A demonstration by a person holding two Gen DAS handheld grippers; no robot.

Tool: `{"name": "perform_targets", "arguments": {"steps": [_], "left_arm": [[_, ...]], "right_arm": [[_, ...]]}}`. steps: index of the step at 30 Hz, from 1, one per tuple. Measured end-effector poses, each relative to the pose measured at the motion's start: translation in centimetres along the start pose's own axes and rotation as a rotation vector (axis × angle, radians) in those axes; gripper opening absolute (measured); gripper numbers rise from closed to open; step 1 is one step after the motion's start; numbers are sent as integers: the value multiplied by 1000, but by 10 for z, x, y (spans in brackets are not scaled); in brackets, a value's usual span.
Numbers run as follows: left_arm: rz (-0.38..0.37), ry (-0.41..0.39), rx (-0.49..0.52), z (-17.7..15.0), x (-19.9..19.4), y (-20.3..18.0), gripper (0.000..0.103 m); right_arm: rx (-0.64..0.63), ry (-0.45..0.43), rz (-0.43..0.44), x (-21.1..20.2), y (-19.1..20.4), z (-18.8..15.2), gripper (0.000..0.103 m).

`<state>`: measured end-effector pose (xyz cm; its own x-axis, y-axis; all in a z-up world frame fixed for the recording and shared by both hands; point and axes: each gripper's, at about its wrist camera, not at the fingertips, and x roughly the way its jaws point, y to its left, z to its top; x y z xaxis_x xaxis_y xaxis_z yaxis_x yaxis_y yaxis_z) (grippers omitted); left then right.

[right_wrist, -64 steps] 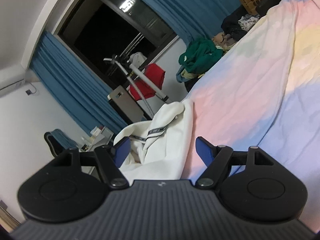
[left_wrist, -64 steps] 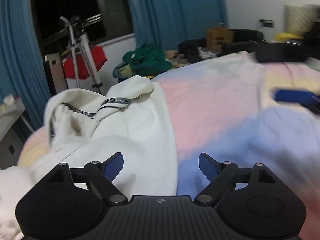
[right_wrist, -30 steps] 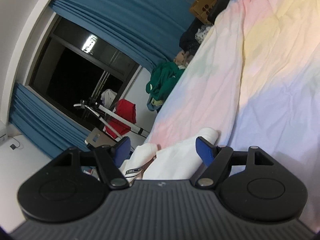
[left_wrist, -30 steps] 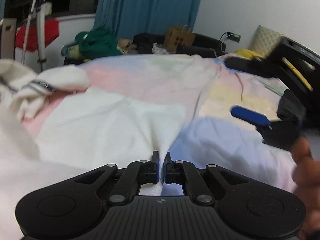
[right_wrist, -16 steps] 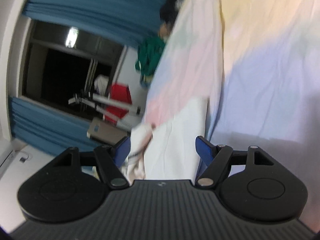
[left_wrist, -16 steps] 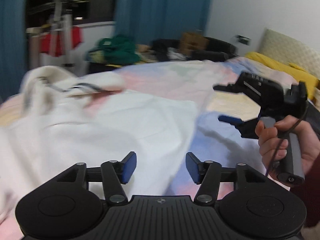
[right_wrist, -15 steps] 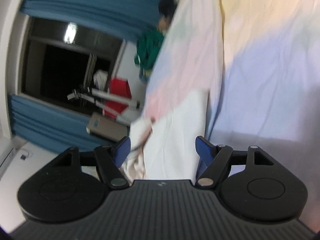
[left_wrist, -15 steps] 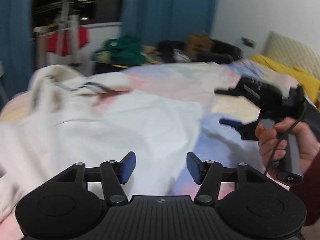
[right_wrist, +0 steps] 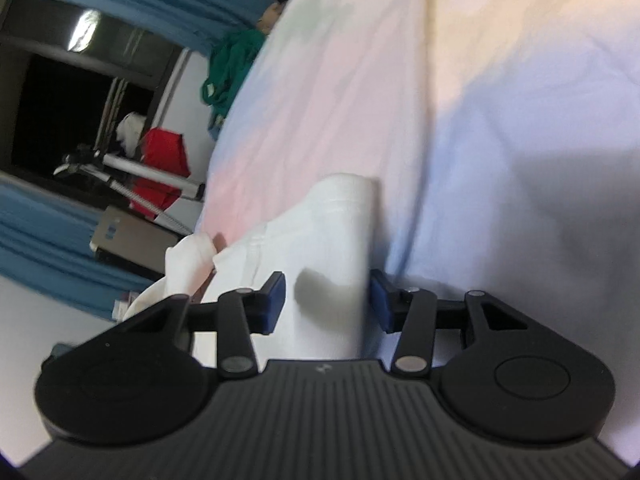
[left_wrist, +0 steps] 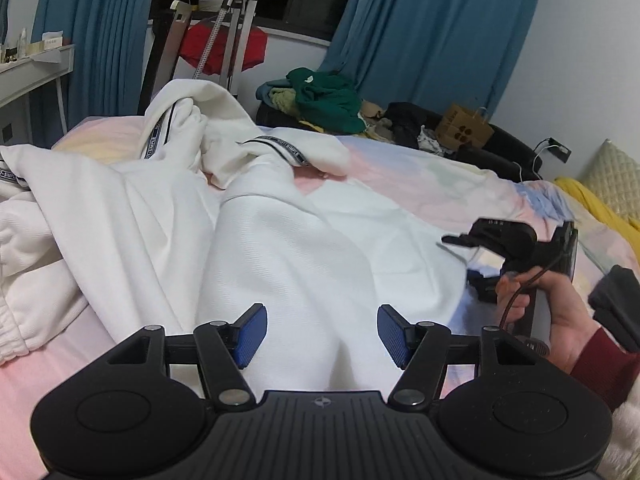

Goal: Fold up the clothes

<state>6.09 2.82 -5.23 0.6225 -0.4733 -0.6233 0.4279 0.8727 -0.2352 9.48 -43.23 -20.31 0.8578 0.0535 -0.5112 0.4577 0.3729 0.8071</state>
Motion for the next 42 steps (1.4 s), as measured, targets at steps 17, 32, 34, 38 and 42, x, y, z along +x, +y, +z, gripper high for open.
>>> {"name": "perform_targets", "arguments": {"steps": [17,32,34,38,42], "left_arm": [[42,21,-19,5,27,8,66],[-9,-4,-415,5,-29,72,82],[55,22,-577,-1,-27,100,83],[127,75,-972,-29,-18,162,83],[159,-6,-1250,-54,-19,199,83]], "right_arm": [[-351,-328,-60,-50,63,0,6],[214,-595,-338,-153,-91,88,6],[360,-537,-318,-147,-114,87,6],[439,-513,-260,-144,-117,88,7],[329,-528,-297,-139,-90,92,7]]}}
